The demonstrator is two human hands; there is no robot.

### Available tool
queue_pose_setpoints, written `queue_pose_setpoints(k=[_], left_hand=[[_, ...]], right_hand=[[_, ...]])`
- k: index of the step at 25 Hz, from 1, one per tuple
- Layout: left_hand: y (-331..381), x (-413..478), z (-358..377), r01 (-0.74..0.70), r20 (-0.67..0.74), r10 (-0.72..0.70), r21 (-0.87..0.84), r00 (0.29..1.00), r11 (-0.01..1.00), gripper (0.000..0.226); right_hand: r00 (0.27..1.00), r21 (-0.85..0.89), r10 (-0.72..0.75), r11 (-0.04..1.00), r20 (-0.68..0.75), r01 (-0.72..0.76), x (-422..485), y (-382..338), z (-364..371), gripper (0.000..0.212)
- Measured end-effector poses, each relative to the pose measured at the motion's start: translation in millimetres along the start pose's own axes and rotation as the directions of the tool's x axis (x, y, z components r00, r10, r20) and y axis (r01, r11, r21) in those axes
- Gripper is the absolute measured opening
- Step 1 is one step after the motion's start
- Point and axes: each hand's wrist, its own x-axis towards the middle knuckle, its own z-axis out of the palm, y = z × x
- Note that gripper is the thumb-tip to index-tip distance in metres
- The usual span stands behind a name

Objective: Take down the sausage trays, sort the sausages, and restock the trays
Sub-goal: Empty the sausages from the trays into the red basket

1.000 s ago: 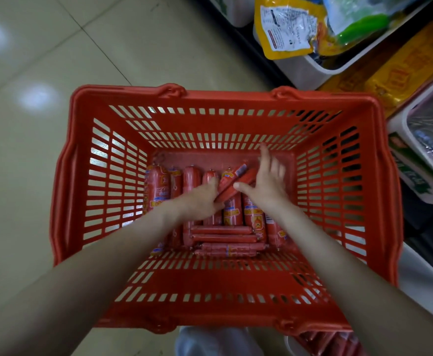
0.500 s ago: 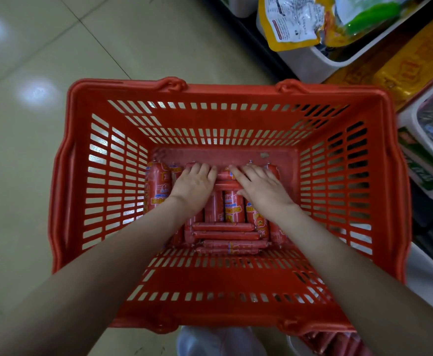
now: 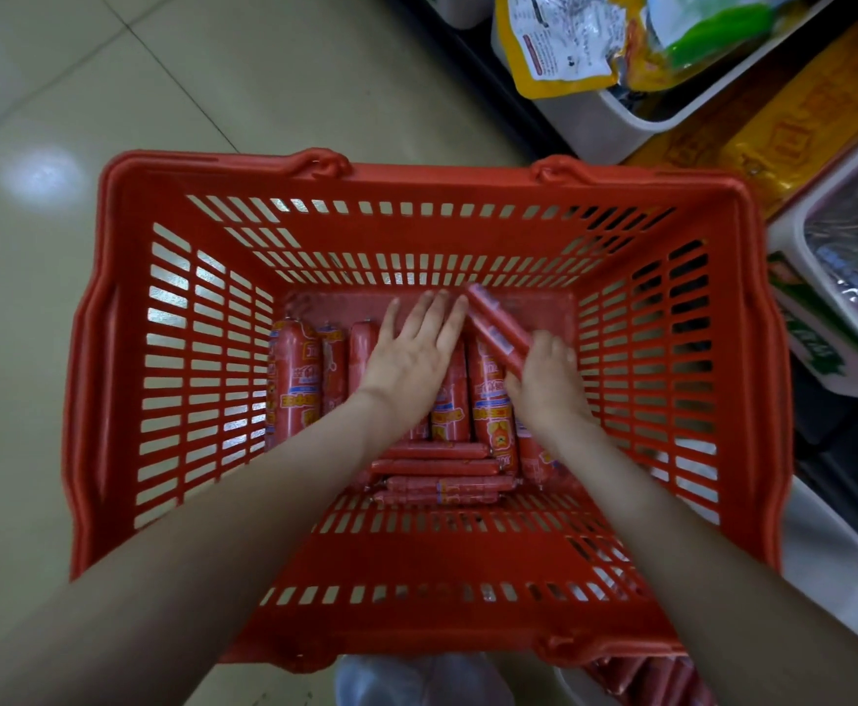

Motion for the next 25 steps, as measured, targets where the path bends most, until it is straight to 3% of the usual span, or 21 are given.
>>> queue_pose_setpoints(k=[3, 8, 13, 16, 18, 20, 23, 25], left_hand=[[7, 1, 7, 0.022, 0.074, -0.016, -0.091, 0.997, 0.996, 0.083], [10, -6, 15, 0.044, 0.118, -0.024, -0.162, 0.993, 0.986, 0.069], [11, -5, 22, 0.067, 0.180, -0.036, -0.171, 0.983, 0.983, 0.069], [13, -2, 26, 0.054, 0.172, -0.023, -0.177, 0.985, 0.983, 0.070], [15, -2, 30, 0.043, 0.173, -0.013, -0.168, 0.985, 0.985, 0.071], [15, -3, 34, 0.035, 0.185, -0.006, -0.154, 0.983, 0.987, 0.072], [12, -4, 36, 0.029, 0.189, 0.004, -0.174, 0.982, 0.984, 0.072], [11, -7, 37, 0.039, 0.165, -0.004, -0.212, 0.986, 0.977, 0.074]], right_hand=[[0.960, 0.156, 0.281, 0.947, 0.008, -0.279, -2, 4, 5, 0.047], [0.955, 0.120, 0.294, 0.948, 0.019, -0.295, -8, -3, 17, 0.054], [0.849, 0.185, 0.509, 0.829, 0.142, -0.528, -7, -3, 12, 0.068], [0.916, 0.081, 0.384, 0.915, 0.119, -0.394, -8, 2, 9, 0.067], [0.945, 0.109, 0.293, 0.945, 0.144, -0.309, -11, 9, 11, 0.070], [0.943, 0.264, 0.278, 0.910, 0.182, -0.320, -10, 12, 9, 0.075], [0.928, 0.546, 0.324, 0.752, 0.181, -0.369, -4, 7, 4, 0.082], [0.955, 0.550, 0.251, 0.780, 0.161, -0.298, -11, -2, 7, 0.085]])
